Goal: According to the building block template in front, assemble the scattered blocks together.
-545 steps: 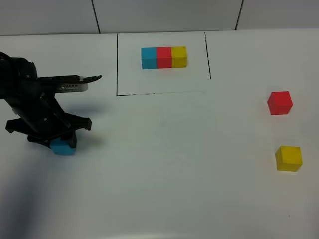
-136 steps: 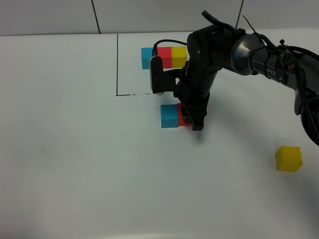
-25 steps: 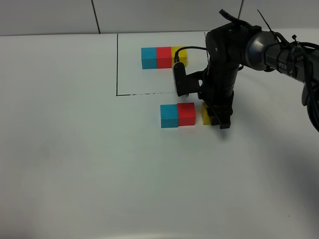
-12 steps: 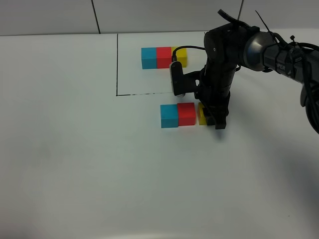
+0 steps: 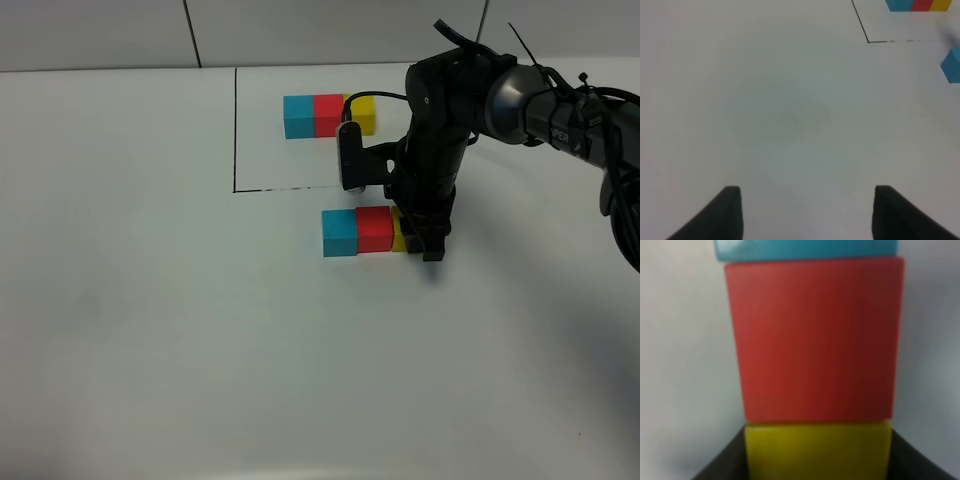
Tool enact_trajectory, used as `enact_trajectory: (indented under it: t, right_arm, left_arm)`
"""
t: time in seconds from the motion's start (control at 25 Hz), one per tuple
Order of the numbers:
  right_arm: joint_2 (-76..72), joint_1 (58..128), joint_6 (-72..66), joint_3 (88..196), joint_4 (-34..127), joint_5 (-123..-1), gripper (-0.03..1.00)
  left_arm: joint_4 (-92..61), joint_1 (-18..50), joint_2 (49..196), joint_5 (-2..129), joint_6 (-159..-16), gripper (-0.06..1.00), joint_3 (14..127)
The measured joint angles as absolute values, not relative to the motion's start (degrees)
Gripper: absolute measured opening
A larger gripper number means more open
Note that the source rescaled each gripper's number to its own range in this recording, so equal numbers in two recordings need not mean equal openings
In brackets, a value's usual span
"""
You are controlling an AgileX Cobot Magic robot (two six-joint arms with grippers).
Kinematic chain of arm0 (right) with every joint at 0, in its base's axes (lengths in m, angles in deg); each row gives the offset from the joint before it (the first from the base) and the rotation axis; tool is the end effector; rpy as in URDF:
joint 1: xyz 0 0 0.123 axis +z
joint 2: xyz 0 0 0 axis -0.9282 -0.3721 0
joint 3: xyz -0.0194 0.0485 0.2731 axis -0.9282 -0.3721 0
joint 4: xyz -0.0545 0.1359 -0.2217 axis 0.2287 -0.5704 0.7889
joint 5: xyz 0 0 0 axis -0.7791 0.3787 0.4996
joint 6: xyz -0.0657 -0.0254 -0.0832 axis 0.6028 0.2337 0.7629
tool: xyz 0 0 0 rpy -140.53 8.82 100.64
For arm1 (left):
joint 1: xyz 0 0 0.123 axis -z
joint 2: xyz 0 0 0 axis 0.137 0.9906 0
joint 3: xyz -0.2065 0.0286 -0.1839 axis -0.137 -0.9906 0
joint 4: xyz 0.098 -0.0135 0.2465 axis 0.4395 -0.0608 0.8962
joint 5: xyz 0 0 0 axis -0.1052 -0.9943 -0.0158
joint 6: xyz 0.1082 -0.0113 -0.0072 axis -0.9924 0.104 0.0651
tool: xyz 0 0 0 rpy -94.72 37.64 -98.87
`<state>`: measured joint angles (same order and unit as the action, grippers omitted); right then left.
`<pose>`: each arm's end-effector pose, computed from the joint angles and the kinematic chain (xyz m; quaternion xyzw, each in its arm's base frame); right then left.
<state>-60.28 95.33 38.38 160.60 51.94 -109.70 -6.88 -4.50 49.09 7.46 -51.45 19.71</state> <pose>0.4126 0.2162 0.0910 -0.7062 0.7062 0.0027 0.0503 0.0292 -0.0096 0.2793 0.0137 0.8457 -0.0658 0.5295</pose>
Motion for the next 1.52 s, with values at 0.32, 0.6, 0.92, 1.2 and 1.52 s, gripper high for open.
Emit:
enact_trajectory:
  t: [0.32, 0.6, 0.92, 1.2, 1.52]
  right_arm:
    - [-60.28, 95.93, 38.33, 160.6, 51.84, -109.24, 0.01]
    - [-60.33, 95.93, 38.13, 160.6, 51.84, -109.24, 0.01]
    - [-60.33, 95.93, 36.43, 160.6, 51.76, -109.24, 0.01]
    - [-60.3, 95.93, 33.47, 160.6, 50.66, -109.17, 0.5]
    - [-52.12, 95.2, 14.97, 158.47, 57.11, -114.09, 0.99]
  left_arm:
    - [-6.88, -4.5, 49.09, 7.46, -51.45, 0.26, 19.71]
    - [-6.88, -4.5, 49.09, 7.46, -51.45, 0.26, 19.71]
    - [-6.88, -4.5, 49.09, 7.46, -51.45, 0.26, 19.71]
    - [-6.88, -4.5, 49.09, 7.46, -51.45, 0.26, 19.71]
    - [-6.88, -4.5, 49.09, 7.46, -51.45, 0.26, 19.71]
